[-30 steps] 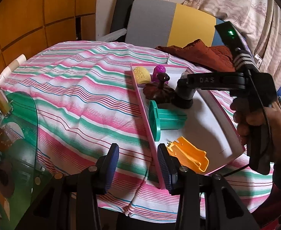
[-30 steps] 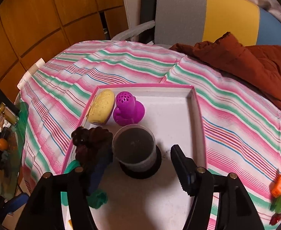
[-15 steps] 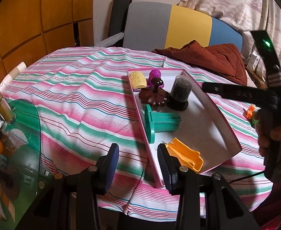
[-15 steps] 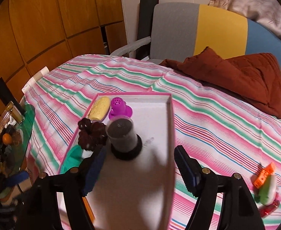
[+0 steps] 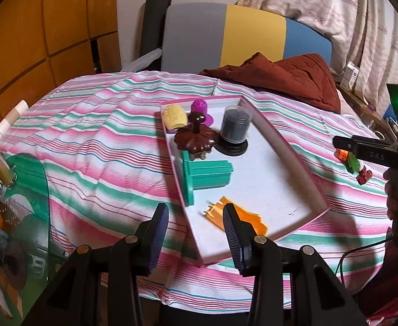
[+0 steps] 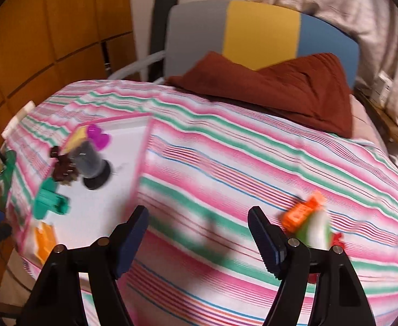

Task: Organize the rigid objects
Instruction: 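Move both tools back over the remaining toy cluster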

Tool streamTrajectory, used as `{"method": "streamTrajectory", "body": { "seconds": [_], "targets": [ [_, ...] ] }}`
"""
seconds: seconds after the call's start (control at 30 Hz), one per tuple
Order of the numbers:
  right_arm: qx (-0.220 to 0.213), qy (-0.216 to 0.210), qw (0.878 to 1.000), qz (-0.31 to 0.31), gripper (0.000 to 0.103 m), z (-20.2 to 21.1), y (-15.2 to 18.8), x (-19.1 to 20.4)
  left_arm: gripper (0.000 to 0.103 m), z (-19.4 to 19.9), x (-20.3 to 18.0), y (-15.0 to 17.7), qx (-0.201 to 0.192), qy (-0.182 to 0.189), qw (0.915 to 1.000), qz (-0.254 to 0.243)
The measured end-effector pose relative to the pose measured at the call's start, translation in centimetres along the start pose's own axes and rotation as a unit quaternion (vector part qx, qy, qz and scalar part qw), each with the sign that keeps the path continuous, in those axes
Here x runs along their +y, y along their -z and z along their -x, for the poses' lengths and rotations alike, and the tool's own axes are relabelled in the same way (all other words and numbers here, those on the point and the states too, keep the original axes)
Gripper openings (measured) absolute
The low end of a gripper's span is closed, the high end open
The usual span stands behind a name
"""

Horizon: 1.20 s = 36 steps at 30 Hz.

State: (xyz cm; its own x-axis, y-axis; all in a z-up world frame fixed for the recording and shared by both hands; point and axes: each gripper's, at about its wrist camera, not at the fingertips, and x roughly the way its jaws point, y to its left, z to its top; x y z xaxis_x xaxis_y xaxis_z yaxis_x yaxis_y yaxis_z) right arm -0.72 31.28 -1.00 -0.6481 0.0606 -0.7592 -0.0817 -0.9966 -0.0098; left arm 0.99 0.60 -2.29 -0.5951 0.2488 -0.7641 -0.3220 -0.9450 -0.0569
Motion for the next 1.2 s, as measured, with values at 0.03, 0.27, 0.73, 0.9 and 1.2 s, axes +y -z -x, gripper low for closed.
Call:
{"method": "streamTrajectory", "body": {
  "seconds": [0.03, 0.27, 0.73, 0.9, 1.2],
  "targets": [
    [0.000, 0.006, 1.000, -0.004, 0.076, 0.2, 0.1, -0.7, 0.042, 0.0, -0.2, 0.0, 0.000, 0.001, 1.0000, -0.003],
    [-0.010, 0.058, 0.997, -0.041, 0.076, 1.8, 0.5, -6.8, 0.042, 0.1, -2.0, -0.4, 0.000, 0.018, 0.9996, -0.021],
    [-0.038, 0.143, 0.969, -0.196, 0.076, 3.6, 2.8, -18.1, 0.042, -0.2, -6.1, -1.6, 0.001, 0.053, 0.9972, -0.053],
    [-0.039, 0.134, 0.955, -0.263, 0.077, 3.9, 3.6, -20.4, 0.042, -0.2, -8.3, -2.0, 0.002, 0.074, 0.9950, -0.066],
    [-0.011, 0.130, 0.948, -0.290, 0.077, 2.9, 4.1, -21.3, 0.042, -1.9, -14.0, -2.9, 0.025, 0.120, 0.9853, -0.119]
  ]
}}
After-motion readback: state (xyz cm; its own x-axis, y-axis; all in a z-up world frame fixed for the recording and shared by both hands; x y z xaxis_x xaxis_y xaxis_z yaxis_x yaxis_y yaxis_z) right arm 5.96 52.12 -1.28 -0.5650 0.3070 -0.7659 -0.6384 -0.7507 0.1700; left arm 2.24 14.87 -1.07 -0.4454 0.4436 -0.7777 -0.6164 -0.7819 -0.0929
